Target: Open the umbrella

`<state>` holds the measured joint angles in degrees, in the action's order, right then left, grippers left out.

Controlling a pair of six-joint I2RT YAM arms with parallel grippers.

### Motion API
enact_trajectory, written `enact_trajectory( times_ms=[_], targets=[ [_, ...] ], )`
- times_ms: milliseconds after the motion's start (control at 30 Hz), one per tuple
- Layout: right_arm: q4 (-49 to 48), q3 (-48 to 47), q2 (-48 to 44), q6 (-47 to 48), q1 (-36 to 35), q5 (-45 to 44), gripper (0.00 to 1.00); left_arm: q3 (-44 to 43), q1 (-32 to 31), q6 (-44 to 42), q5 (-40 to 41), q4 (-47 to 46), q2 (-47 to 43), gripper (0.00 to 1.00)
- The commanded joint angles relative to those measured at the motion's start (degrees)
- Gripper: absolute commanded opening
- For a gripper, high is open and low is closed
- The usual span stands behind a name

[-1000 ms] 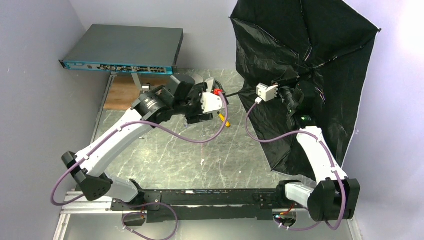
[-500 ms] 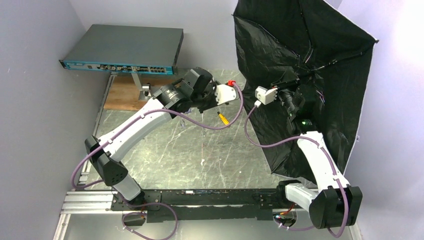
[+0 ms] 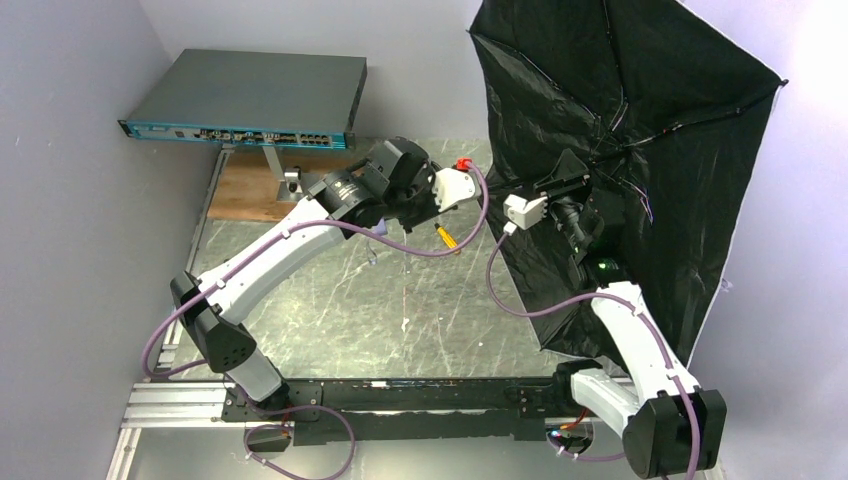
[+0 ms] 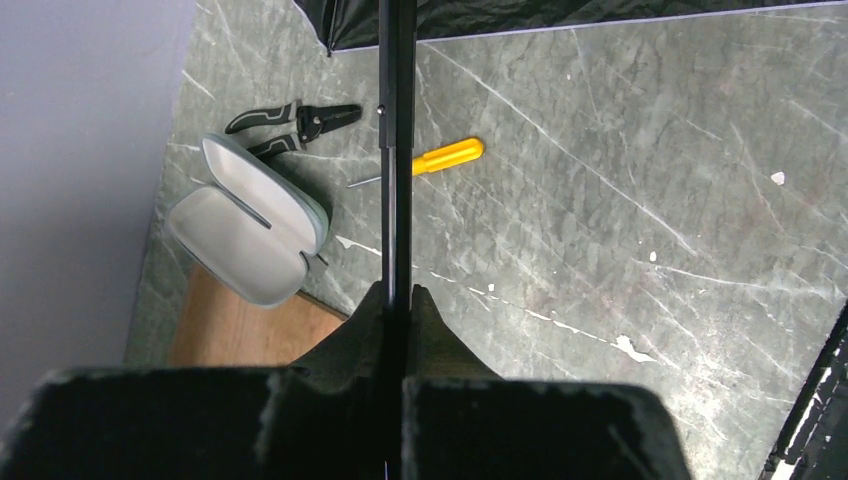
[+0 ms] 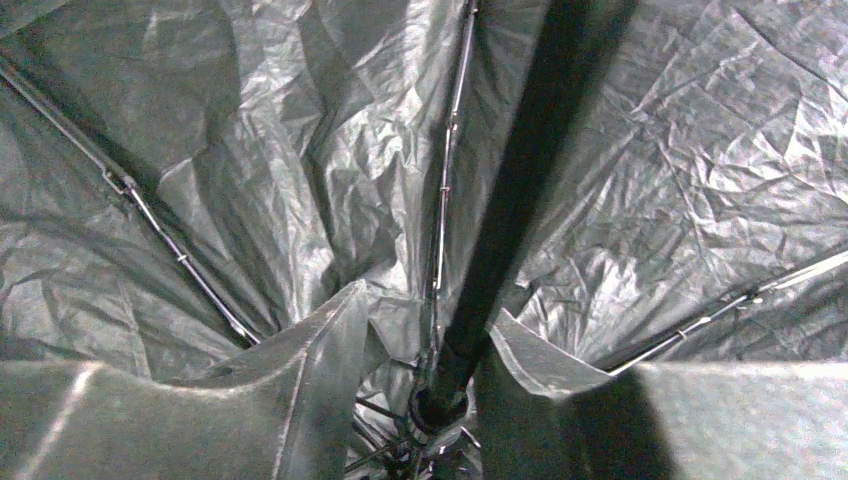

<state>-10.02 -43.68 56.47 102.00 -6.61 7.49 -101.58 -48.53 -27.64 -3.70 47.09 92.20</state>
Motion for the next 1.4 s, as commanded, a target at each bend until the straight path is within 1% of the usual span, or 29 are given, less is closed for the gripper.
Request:
enact_trajectory(
  times_ms=[0, 167, 233, 367, 467, 500, 567, 667, 700, 800, 967, 1033, 1133, 1233, 1300, 1367],
  targets=[
    [-2.97, 2.08, -1.19, -0.27, -1.10, -0.60, 0.39, -0.69, -0.12, 3.05, -2.95, -6.73, -2.81, 0.00],
    [-5.06, 2.12, 0.46, -0.87, -1.07, -2.24, 0.31, 0.33, -0.09, 2.86, -3.06, -6.91, -3.43, 0.00],
    [-7.35, 2.55, 0.63, -1.20, -1.05, -1.63, 0.29, 0.45, 0.03, 3.38, -3.27, -6.99, -3.56, 0.00],
    [-7.79, 3.34, -0.74, -1.96, -1.84, 1.78, 0.29, 0.58, 0.06, 3.39, -3.00, -7.25, -3.39, 0.00],
    [-7.95, 4.57, -1.79, -1.75, -2.71, 2.30, 0.33, 0.74, 0.34, 3.57, -3.05, -7.41, -3.29, 0.00],
    [-7.58, 4.80, -1.93, -1.53, -2.85, 2.16, 0.33, 0.80, 0.45, 3.60, -3.13, -7.41, -3.33, 0.00],
    [-7.87, 5.17, -1.72, -1.42, -2.88, 1.40, 0.32, 1.38, 0.94, 3.93, -3.84, -7.58, -3.66, 0.00],
    [-10.22, 6.17, -1.37, -1.16, -2.94, 0.52, 0.22, 2.96, 1.51, 4.06, -5.30, -8.65, -4.89, 0.00],
    [-10.76, 6.34, -1.23, -1.28, -2.99, 0.18, 0.21, 3.84, 1.59, 3.99, -5.22, -9.45, -5.41, 0.00],
    [-13.44, 7.87, -0.81, -1.56, -2.92, -1.25, 0.21, 5.16, 1.87, 3.88, -5.42, -10.56, -6.30, 0.00],
    [-22.03, 11.09, 0.46, -2.89, -2.92, -4.12, 0.19, 6.16, 2.28, 4.22, -5.54, -11.09, -6.72, 0.00],
    [-22.73, 11.24, 0.88, -3.54, -2.87, -5.59, 0.18, 6.66, 2.56, 3.88, -5.21, -11.55, -7.17, 0.00],
    [-24.20, 11.15, 1.02, -5.30, -2.65, -6.95, 0.19, 7.10, 2.91, 3.62, -5.02, -11.90, -7.64, 0.00],
    [-21.78, 10.88, 0.36, -6.13, -2.42, -7.13, 0.16, 8.03, 3.27, 3.69, -5.34, -12.33, -8.16, 0.00],
    [-21.91, 10.58, 0.82, -6.22, -1.79, -7.14, 0.20, 9.52, 3.44, 3.13, -5.39, -13.40, -9.02, 0.00],
    [-21.99, 9.26, 1.37, -6.84, -0.86, -7.13, 0.33, 10.30, 3.59, 2.67, -5.26, -13.35, -9.61, 0.00]
  ],
)
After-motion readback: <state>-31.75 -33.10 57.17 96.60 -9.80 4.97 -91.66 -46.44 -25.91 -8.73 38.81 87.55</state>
